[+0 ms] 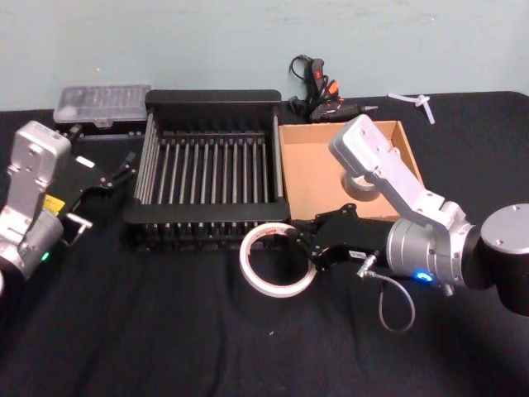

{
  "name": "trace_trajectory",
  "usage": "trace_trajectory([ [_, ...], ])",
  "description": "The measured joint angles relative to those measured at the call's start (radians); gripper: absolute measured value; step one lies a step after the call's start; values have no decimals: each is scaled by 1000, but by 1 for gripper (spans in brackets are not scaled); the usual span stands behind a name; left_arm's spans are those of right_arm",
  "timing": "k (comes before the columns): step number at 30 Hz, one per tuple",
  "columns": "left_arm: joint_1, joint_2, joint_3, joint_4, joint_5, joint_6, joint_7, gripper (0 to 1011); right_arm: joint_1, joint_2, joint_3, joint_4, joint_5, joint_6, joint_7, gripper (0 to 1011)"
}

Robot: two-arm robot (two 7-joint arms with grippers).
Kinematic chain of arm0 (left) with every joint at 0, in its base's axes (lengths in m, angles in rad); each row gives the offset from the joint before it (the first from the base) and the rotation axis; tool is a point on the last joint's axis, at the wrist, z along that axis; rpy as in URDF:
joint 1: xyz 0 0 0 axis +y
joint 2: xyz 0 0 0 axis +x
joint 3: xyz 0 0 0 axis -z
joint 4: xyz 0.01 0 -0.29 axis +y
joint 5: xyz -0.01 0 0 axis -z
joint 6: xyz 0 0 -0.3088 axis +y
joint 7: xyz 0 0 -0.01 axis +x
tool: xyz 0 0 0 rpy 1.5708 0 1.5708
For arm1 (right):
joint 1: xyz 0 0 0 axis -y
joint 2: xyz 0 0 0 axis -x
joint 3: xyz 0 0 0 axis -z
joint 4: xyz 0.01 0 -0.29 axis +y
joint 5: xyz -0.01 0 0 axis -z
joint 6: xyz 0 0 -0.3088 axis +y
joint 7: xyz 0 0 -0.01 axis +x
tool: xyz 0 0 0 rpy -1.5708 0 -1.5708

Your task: Pick up the white tape and place it into the black box , Pick up the silver tape and place it into the brown box.

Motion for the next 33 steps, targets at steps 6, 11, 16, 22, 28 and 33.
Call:
trace_trajectory([
  [6, 0, 0, 0, 0, 0, 0, 0, 1002, 1, 5, 14, -19, 5, -17, -12, 95],
  [11, 0, 0, 0, 0, 0, 0, 0, 1001, 19, 0, 26, -19, 4, -42, -28, 95],
  [16, 0, 0, 0, 0, 0, 0, 0, 1001, 46, -14, 30, 5, -3, -68, -39, 95],
  [22, 0, 0, 0, 0, 0, 0, 0, 1001, 98, -44, 26, 67, -23, -113, -48, 95],
  [28, 0, 0, 0, 0, 0, 0, 0, 1001, 143, -75, 9, 133, -62, -176, -60, 95],
  [33, 0, 0, 0, 0, 0, 0, 0, 1001, 183, -109, -8, 204, -100, -231, -67, 95],
])
